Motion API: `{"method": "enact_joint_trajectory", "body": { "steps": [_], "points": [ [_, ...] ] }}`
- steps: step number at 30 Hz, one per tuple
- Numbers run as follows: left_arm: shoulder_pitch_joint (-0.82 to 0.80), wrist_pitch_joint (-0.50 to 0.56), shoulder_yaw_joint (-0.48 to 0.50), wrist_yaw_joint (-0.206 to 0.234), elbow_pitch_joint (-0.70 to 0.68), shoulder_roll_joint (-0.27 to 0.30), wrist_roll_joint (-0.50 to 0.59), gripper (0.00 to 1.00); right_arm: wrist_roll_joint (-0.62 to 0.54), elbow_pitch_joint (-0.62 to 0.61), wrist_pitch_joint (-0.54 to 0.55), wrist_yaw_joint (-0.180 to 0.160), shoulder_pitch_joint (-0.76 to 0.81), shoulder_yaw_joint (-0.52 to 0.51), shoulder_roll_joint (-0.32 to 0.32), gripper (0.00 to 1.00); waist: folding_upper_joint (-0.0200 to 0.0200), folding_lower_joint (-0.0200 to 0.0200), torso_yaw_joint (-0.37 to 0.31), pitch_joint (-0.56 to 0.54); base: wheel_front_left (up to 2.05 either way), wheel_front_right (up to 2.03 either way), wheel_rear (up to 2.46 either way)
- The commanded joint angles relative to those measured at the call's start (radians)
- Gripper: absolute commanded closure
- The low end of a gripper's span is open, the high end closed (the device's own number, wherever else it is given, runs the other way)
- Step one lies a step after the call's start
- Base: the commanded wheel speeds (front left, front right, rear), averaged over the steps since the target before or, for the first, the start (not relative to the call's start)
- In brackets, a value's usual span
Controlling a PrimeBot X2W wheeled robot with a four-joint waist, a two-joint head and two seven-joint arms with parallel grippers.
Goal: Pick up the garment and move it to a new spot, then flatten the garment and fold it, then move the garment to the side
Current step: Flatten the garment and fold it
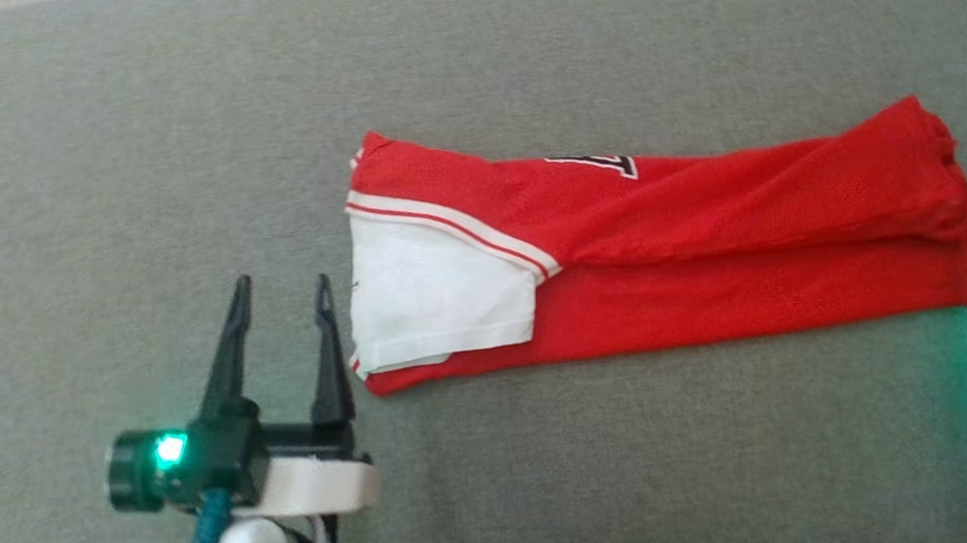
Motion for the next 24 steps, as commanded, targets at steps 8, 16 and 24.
{"method": "enact_joint_trajectory", "body": {
  "steps": [8,16,24],
  "points": [
    [0.088,-0.009,0.155,-0.092,-0.047,-0.154,0.184,0.0,-0.04,0.164,0.116,-0.001,-0.111,-0.041,-0.006,0.0,0.0,0.0001,0.078,-0.028,0.0,0.0,0.0],
    [0.143,-0.009,0.234,-0.181,-0.036,-0.238,0.278,0.0,-0.023,0.267,0.207,-0.001,-0.138,-0.023,-0.001,1.0,0.0,0.0001,0.097,-0.042,0.0,0.0,0.0],
    [0.177,-0.009,0.302,-0.249,-0.025,-0.277,0.33,0.0,0.011,0.22,0.155,-0.001,-0.121,-0.043,-0.075,1.0,0.0,0.0001,0.064,-0.063,0.0,0.0,0.0]
  ]
}}
